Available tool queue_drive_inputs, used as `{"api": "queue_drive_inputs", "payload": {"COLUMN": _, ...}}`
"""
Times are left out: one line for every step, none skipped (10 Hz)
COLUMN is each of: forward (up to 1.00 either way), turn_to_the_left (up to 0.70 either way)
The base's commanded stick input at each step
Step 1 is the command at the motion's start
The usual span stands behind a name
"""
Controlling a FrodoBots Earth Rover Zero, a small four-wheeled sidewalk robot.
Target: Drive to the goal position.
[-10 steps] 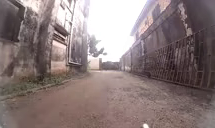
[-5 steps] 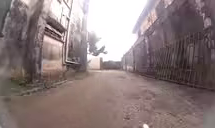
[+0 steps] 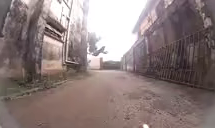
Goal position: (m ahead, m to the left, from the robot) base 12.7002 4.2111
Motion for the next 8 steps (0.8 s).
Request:
{"api": "queue_drive_inputs", "payload": {"forward": 0.7, "turn_to_the_left": 0.0}}
{"api": "queue_drive_inputs", "payload": {"forward": 0.7, "turn_to_the_left": 0.0}}
{"api": "queue_drive_inputs", "payload": {"forward": 0.7, "turn_to_the_left": 0.0}}
{"api": "queue_drive_inputs", "payload": {"forward": 0.7, "turn_to_the_left": 0.0}}
{"api": "queue_drive_inputs", "payload": {"forward": 0.7, "turn_to_the_left": 0.0}}
{"api": "queue_drive_inputs", "payload": {"forward": 0.7, "turn_to_the_left": 0.0}}
{"api": "queue_drive_inputs", "payload": {"forward": 0.7, "turn_to_the_left": 0.0}}
{"api": "queue_drive_inputs", "payload": {"forward": 0.7, "turn_to_the_left": 0.0}}
